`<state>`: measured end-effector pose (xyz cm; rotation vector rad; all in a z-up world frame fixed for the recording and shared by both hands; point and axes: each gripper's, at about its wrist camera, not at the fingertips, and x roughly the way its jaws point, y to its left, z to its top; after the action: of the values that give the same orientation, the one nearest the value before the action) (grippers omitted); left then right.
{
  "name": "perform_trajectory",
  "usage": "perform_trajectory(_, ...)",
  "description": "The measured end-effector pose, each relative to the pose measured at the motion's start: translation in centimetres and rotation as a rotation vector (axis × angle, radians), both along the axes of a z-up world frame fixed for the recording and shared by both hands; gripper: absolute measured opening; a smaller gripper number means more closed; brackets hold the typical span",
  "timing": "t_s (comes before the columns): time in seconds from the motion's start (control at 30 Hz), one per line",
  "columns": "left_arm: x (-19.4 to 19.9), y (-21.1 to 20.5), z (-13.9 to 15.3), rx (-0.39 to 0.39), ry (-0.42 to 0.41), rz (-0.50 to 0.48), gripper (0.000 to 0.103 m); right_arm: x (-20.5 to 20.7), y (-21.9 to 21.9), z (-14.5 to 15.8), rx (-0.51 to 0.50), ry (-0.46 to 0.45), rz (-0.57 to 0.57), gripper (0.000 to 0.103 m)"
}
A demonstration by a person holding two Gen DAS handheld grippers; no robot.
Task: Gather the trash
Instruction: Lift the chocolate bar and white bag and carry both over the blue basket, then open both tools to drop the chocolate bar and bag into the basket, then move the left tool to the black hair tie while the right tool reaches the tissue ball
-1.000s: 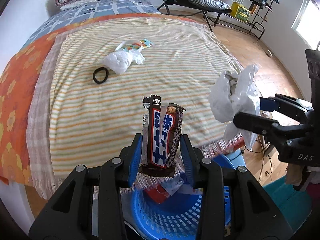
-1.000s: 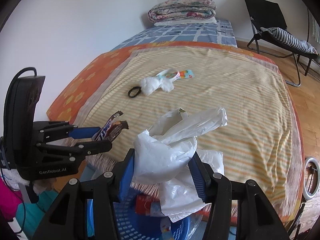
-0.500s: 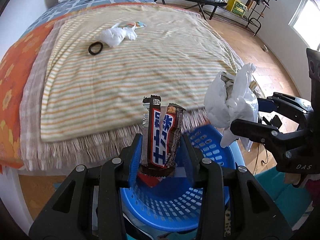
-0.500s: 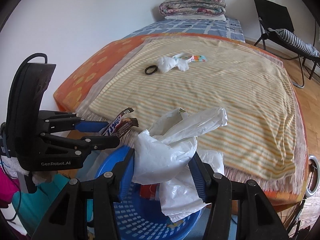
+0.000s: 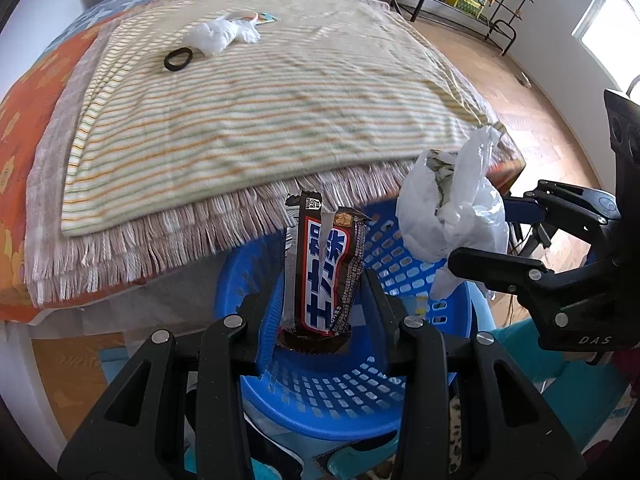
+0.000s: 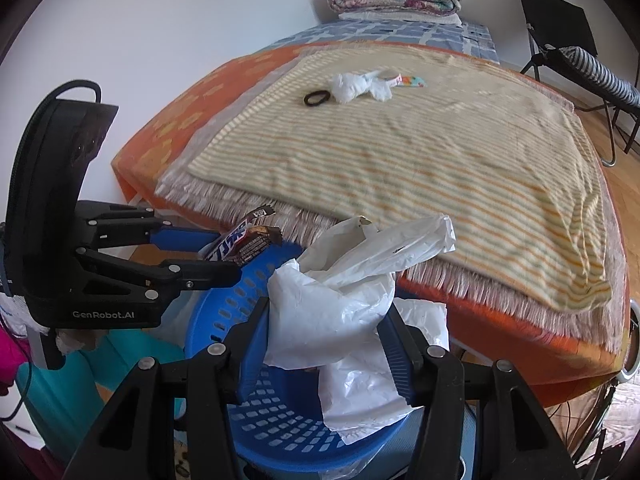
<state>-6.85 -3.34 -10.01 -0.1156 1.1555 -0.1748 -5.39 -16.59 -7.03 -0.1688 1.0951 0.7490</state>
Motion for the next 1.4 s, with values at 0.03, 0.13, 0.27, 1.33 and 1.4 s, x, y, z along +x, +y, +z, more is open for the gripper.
perform_trajectory(0.03, -0.1, -0.1, -0.1, 0.0, 0.003, -0.003, 0.039, -0.1, 0.0, -0.1, -0.003, 0.003, 0.003, 0.056)
perform_trajectory(0.13, -0.4, -0.4, -0.7, 0.002, 0.019, -0.014, 0.039, -0.5, 0.2, -0.7, -0.012, 0.014, 0.011, 0.056)
perform_trajectory(0.27, -0.7, -0.7, -1.2, 0.008, 0.029, -0.03, 0.039, -0.9, 0.3, -1.1, -0.02, 0.025, 0.018, 0.056)
perform_trajectory(1.33, -0.8, -0.8, -3.3, 0.009, 0.089, -0.03, 0.053, -1.5, 0.6, -2.3, -0.063, 0.058, 0.038, 0.066)
perform_trajectory(1.4, -0.8, -0.6, -3.4, 0.008, 0.09, -0.025, 0.053, -1.4, 0.6, -2.3, -0.065, 0.058, 0.036, 0.067)
